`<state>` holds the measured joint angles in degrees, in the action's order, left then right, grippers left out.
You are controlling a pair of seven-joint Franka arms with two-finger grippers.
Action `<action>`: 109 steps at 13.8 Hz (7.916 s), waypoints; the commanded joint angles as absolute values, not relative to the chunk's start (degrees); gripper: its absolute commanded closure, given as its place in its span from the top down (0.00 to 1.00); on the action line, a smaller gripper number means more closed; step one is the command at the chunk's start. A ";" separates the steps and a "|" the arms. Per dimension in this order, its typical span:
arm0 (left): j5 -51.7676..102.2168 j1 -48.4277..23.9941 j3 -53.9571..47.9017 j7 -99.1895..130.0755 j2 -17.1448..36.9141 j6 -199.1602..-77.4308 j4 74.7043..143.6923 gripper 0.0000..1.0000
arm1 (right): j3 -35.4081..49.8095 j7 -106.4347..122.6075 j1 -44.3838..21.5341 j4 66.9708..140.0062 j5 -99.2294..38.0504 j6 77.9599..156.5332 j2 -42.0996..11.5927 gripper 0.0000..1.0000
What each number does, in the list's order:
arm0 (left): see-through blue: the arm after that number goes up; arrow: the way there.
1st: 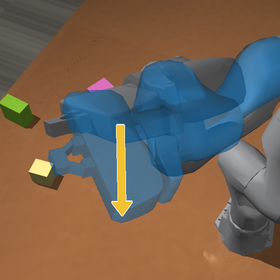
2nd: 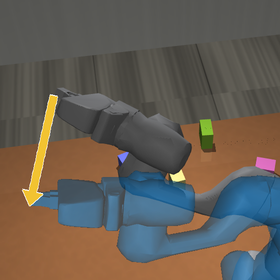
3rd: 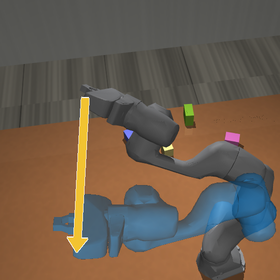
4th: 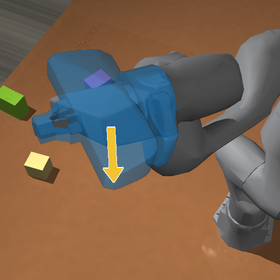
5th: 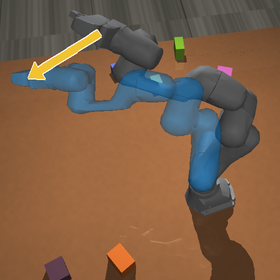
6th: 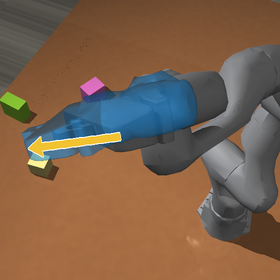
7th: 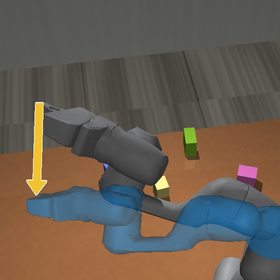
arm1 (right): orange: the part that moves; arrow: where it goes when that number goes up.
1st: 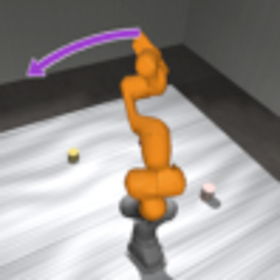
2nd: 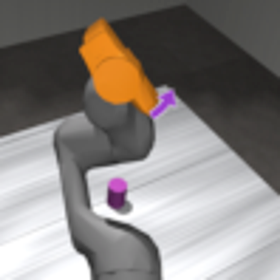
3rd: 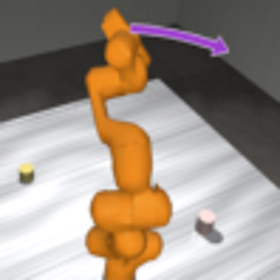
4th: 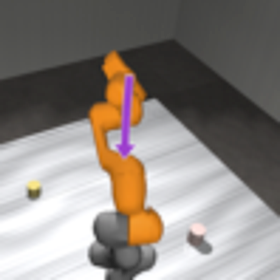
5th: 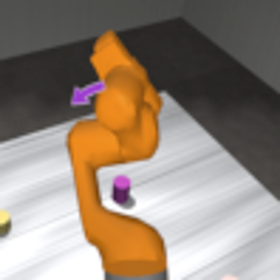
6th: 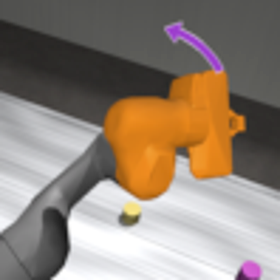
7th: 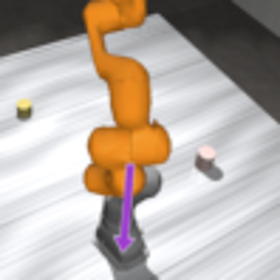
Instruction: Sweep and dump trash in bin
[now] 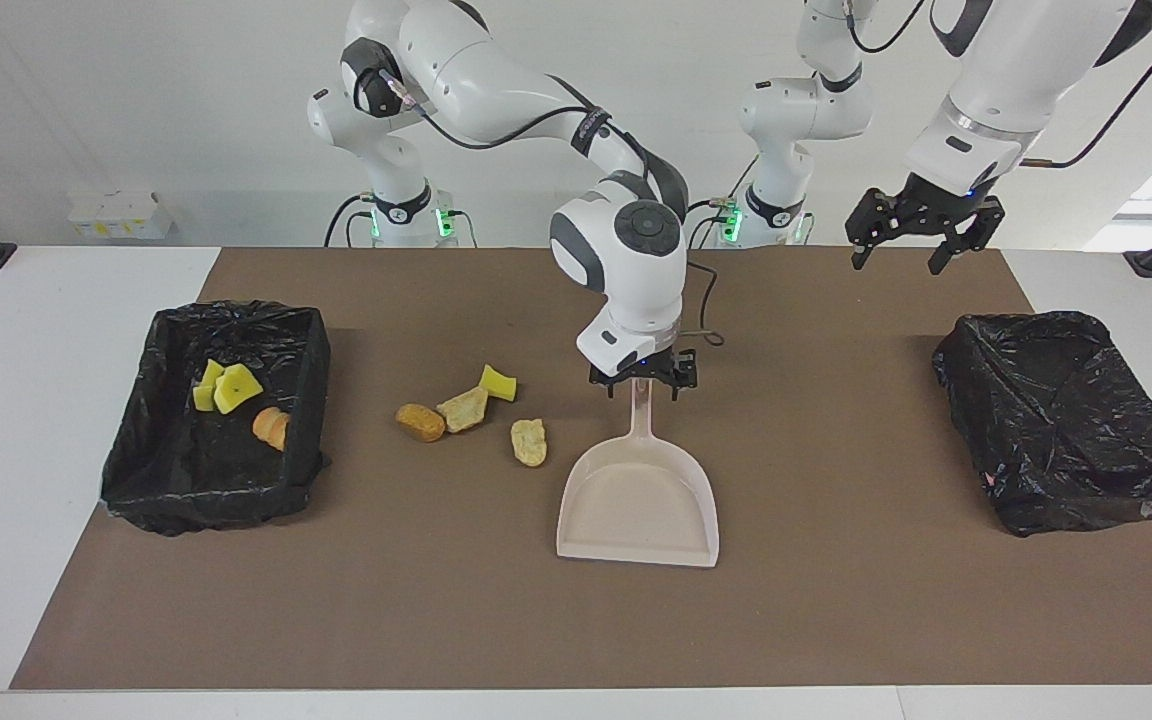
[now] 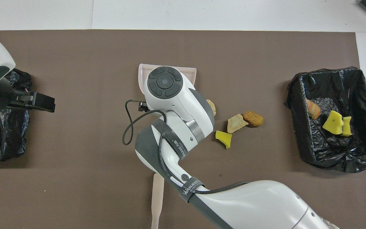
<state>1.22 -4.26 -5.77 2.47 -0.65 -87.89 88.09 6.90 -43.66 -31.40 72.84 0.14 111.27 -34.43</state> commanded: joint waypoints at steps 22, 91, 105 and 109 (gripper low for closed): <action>0.18 -4.22 -4.31 2.11 -1.14 -86.84 87.28 1.00 | 5.36 -1.76 3.60 79.44 4.75 92.74 -10.56 1.00; -10.44 -17.84 -3.87 -23.97 19.34 -118.39 98.61 0.00 | 5.71 -44.52 -28.28 113.54 -6.06 107.82 2.46 1.00; -17.14 -18.54 -4.04 -49.30 17.67 -108.37 99.49 0.00 | 6.06 -59.93 -57.38 127.79 -11.86 126.03 -2.45 1.00; -17.23 -21.26 -4.31 -49.31 16.00 -109.43 102.21 0.00 | 6.06 -62.05 -59.94 128.23 -12.66 130.59 -5.09 0.98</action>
<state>-16.06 -19.24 -4.55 -48.42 18.53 -109.88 98.95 6.30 -61.36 -59.74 127.67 -11.15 127.97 -4.35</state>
